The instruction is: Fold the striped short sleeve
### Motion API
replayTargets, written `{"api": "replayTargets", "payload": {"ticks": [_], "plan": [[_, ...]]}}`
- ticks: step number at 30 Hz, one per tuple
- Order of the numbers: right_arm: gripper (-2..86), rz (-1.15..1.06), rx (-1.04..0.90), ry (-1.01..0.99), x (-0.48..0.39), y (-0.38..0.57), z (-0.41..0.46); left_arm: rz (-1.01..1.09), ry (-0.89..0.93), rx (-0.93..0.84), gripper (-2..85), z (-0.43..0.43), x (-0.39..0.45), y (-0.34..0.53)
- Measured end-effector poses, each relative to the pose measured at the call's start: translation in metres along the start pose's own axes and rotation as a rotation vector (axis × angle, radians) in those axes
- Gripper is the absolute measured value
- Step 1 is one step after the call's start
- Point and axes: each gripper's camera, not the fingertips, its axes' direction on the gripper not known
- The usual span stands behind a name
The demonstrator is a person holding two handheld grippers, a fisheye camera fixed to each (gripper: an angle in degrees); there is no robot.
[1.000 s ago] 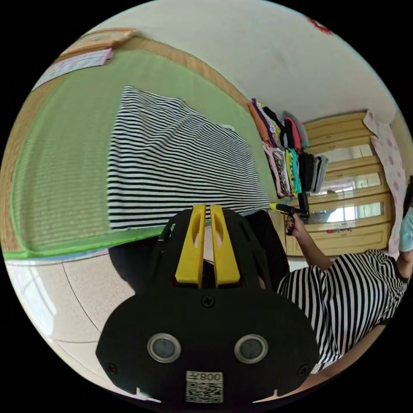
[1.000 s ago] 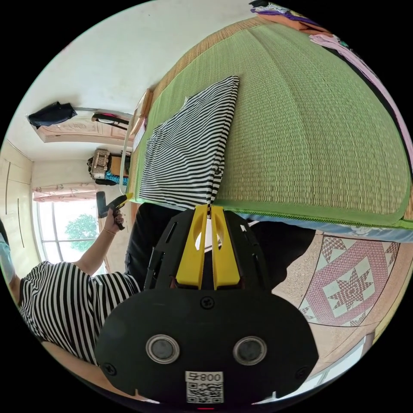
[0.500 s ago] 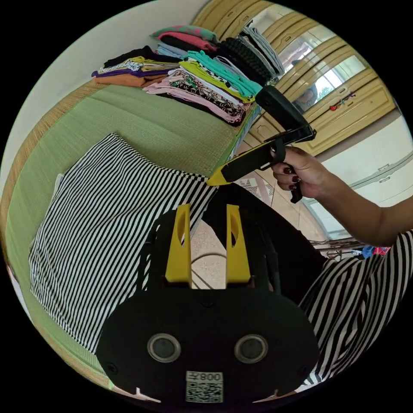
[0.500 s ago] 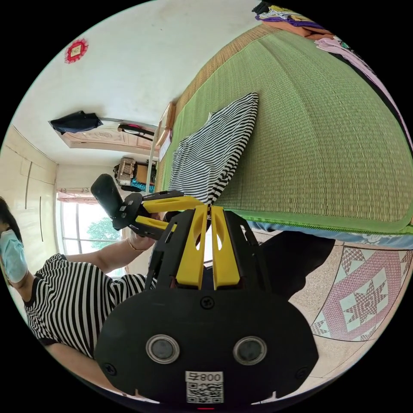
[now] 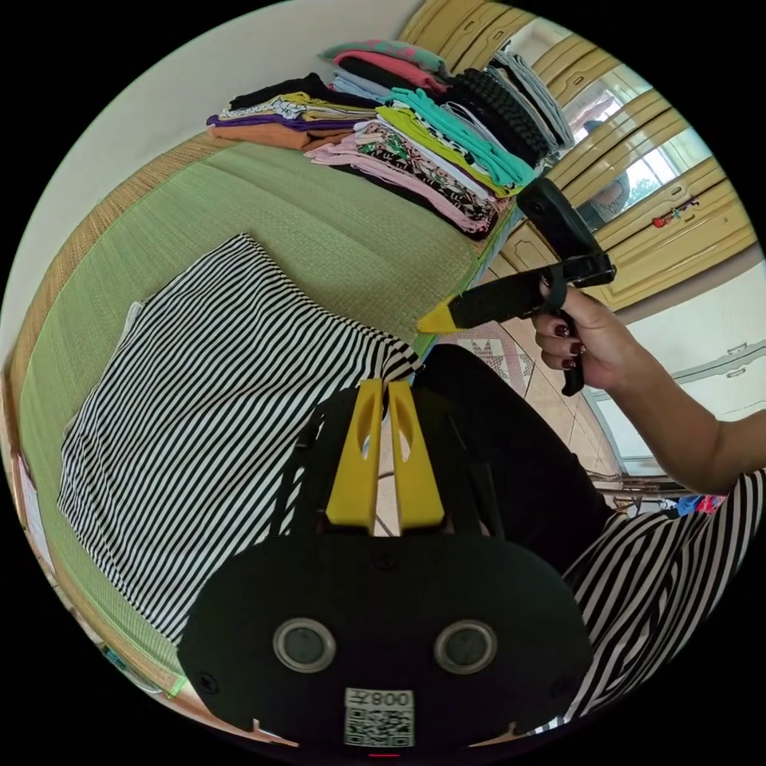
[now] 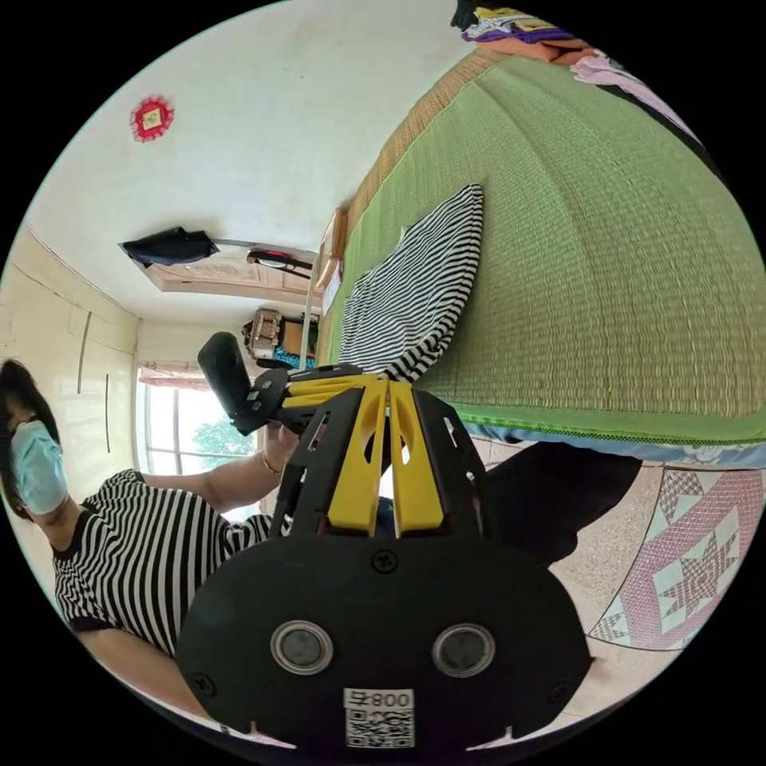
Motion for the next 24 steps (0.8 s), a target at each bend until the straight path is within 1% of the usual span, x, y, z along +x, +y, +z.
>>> {"api": "replayTargets", "payload": {"ticks": [3,9,12,24], "plan": [[2.0,0.042,0.054,-0.028,0.027,-0.010,-0.011,-0.015,0.033,0.006,1.1,-0.008,0.003,-0.009],[8.9,0.141,0.044,0.014,0.072,-0.060,0.005,-0.030,0.060,0.026,1.0,-0.024,0.008,-0.027],[10.1,0.153,0.040,0.003,0.083,-0.088,0.018,-0.034,0.072,0.031,1.0,-0.030,0.007,-0.034],[9.4,0.179,0.016,0.020,0.108,-0.183,0.054,-0.033,0.140,0.044,1.0,-0.036,-0.009,-0.049]]}}
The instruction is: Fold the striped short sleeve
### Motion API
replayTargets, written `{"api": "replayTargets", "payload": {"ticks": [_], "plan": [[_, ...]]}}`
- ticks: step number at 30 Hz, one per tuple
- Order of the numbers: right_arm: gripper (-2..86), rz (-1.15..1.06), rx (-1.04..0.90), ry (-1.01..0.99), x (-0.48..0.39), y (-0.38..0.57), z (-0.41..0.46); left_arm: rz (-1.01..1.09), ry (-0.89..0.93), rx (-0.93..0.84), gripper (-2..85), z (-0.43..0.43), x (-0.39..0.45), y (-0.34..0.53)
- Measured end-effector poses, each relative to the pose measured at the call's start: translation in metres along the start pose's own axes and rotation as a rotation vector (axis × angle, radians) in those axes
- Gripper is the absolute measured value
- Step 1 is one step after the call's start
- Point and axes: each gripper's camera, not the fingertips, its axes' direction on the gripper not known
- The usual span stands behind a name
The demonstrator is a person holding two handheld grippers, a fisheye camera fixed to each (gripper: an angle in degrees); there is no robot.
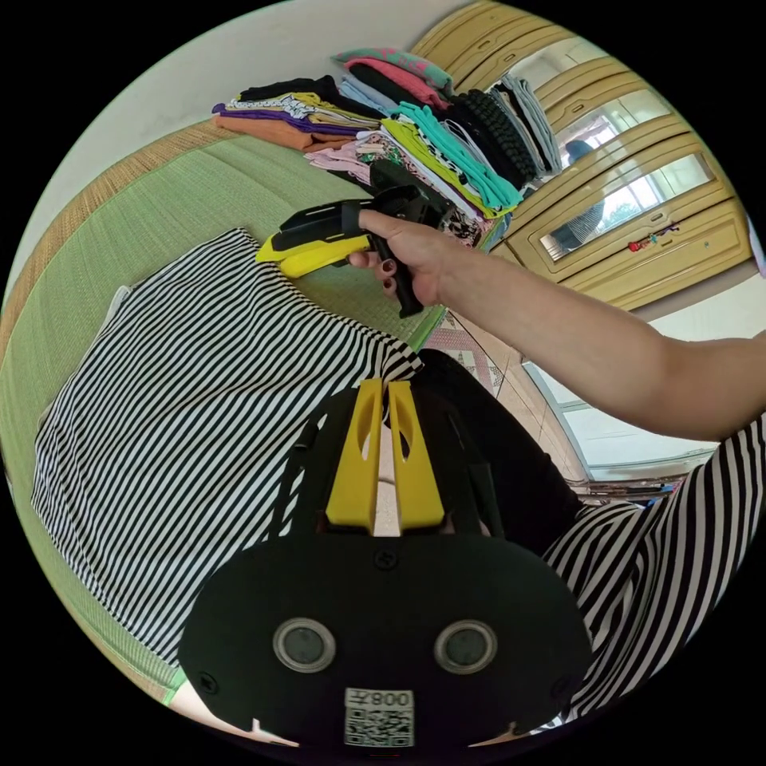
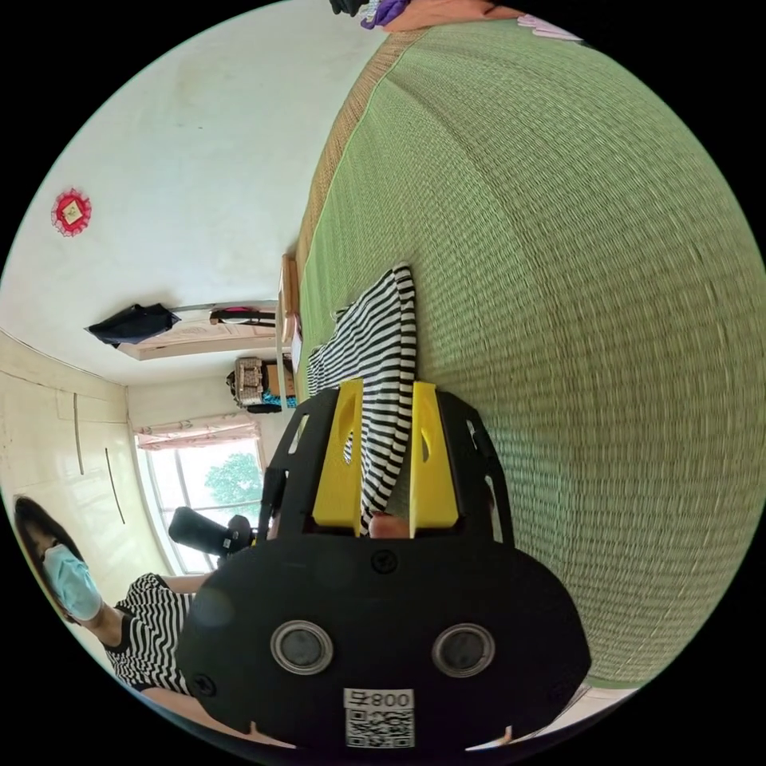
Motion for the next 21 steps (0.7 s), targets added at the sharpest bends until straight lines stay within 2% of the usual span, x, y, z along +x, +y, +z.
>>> {"api": "replayTargets", "payload": {"ticks": [10,21], "plan": [[7.7,-0.019,-0.024,0.014,-0.010,-0.055,0.019,-0.022,0.071,0.018,1.0,0.009,-0.030,0.012],[2.2,-0.004,-0.048,0.036,-0.019,-0.082,0.039,-0.057,0.135,0.045,0.9,0.029,-0.071,0.050]]}}
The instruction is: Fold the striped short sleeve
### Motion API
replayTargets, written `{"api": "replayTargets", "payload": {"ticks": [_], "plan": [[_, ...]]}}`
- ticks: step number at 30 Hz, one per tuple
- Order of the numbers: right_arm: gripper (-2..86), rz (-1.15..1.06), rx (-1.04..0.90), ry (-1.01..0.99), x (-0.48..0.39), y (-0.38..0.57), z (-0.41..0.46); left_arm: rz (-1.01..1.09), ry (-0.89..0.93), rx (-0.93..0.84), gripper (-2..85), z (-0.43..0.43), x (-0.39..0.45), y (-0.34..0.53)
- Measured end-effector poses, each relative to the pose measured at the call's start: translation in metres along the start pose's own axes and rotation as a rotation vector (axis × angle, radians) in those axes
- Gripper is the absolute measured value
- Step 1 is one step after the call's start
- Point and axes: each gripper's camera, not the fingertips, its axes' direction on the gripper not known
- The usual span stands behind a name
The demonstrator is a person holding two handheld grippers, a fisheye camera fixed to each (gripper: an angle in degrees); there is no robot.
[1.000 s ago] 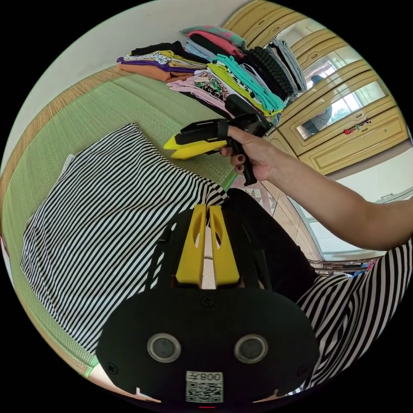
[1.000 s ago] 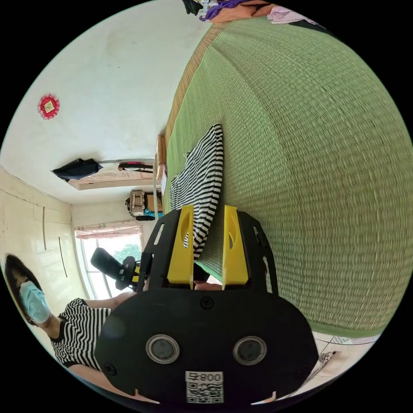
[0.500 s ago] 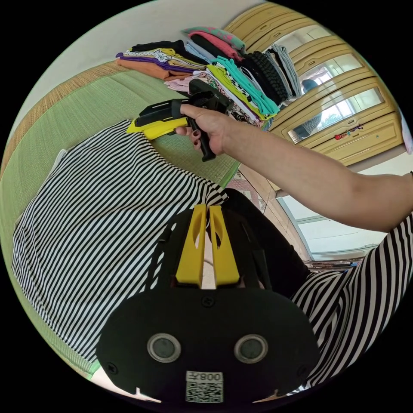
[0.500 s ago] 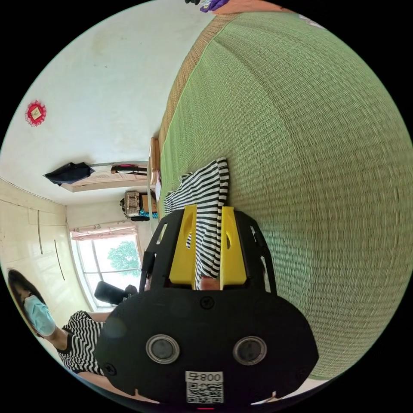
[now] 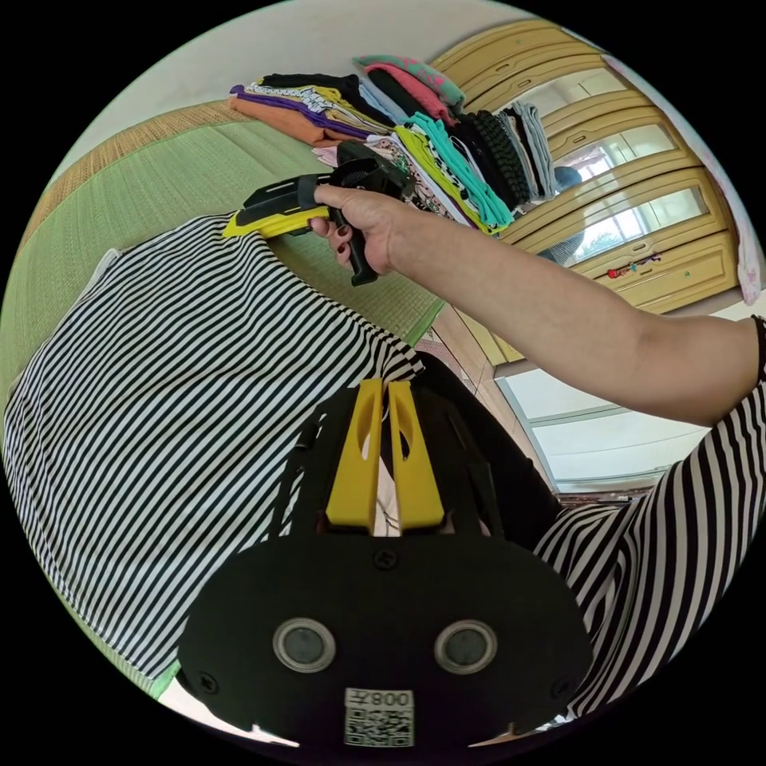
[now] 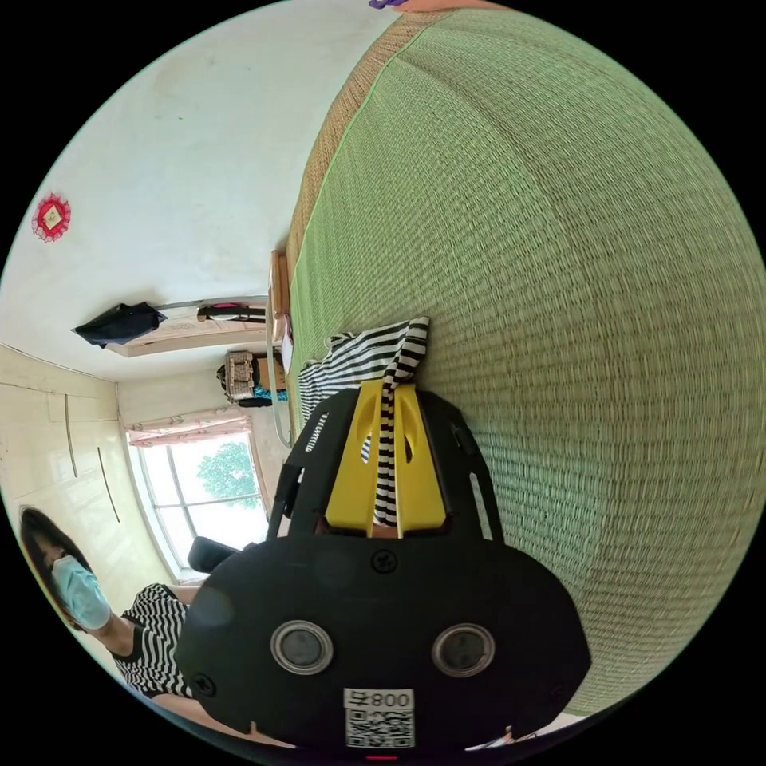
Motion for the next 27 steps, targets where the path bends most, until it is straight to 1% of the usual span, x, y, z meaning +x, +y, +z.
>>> {"api": "replayTargets", "payload": {"ticks": [7,16,22,27], "plan": [[1.7,-0.006,0.013,0.004,-0.021,-0.004,-0.003,-0.003,0.034,0.031,0.9,0.006,-0.032,0.038],[1.6,-0.058,0.051,0.030,-0.084,-0.005,-0.007,-0.042,0.090,0.123,0.9,0.004,-0.079,0.114],[1.4,-0.117,0.071,0.034,-0.151,-0.007,0.002,-0.081,0.120,0.228,0.8,-0.010,-0.115,0.187],[1.3,-0.204,0.062,0.060,-0.233,-0.013,0.034,-0.144,0.149,0.333,0.8,-0.024,-0.154,0.264]]}}
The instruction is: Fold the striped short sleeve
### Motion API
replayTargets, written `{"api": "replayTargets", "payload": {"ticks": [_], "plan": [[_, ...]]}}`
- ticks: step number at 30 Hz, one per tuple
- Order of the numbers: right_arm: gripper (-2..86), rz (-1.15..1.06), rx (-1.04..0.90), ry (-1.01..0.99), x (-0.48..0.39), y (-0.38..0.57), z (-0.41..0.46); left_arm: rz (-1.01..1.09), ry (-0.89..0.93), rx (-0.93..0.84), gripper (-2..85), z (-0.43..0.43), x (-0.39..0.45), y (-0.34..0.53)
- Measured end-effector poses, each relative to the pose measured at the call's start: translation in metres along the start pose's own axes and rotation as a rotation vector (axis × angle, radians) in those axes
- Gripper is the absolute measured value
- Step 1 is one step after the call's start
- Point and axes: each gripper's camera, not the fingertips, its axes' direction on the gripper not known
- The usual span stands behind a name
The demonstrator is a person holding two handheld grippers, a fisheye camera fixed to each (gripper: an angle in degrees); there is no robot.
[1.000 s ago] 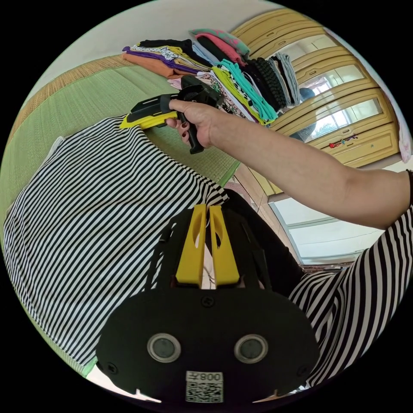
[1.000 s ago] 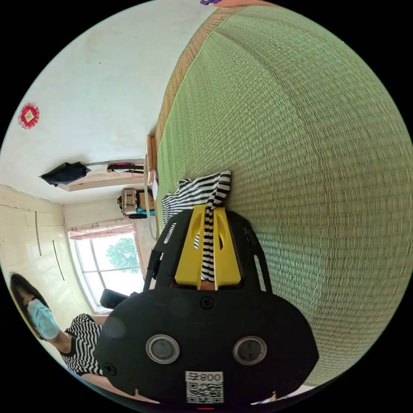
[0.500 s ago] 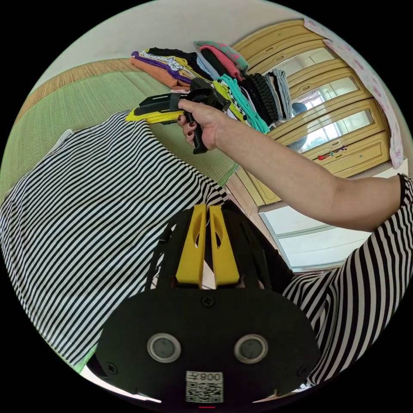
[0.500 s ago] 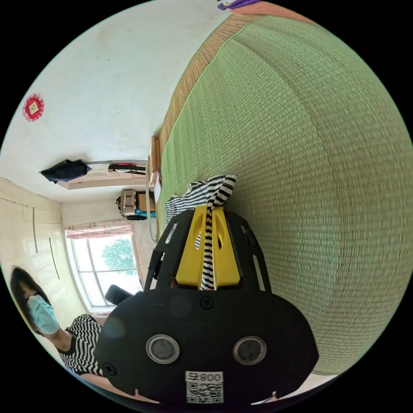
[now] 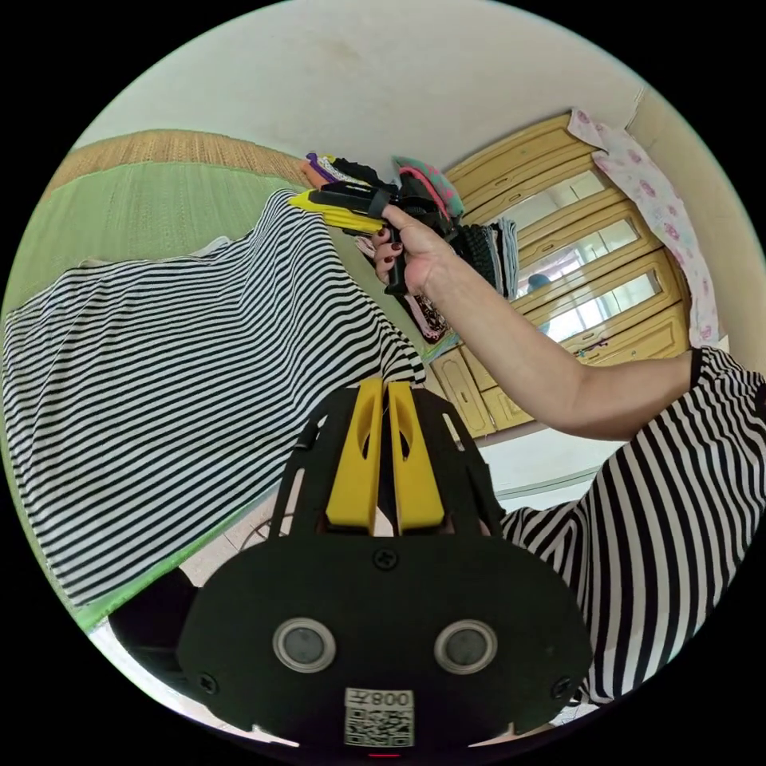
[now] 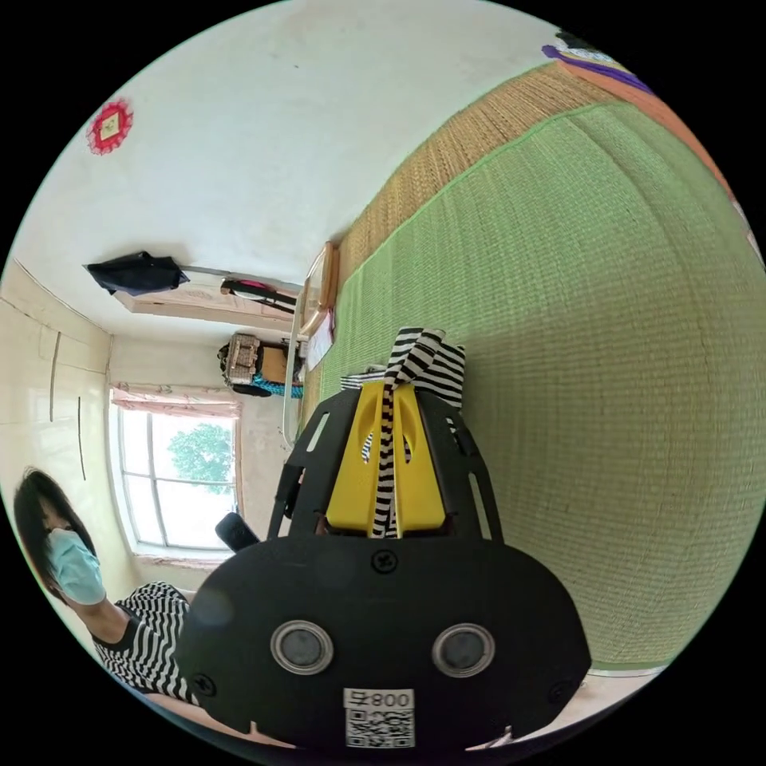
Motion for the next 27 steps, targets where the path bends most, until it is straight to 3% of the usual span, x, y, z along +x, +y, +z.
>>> {"api": "replayTargets", "payload": {"ticks": [15,27], "plan": [[1.5,-0.160,-0.145,0.104,-0.195,-0.059,0.186,-0.297,0.014,0.337,0.8,-0.118,-0.174,0.241],[1.4,-0.152,-0.298,0.232,-0.259,-0.110,0.332,-0.521,0.072,0.454,0.8,-0.126,-0.301,0.402]]}}
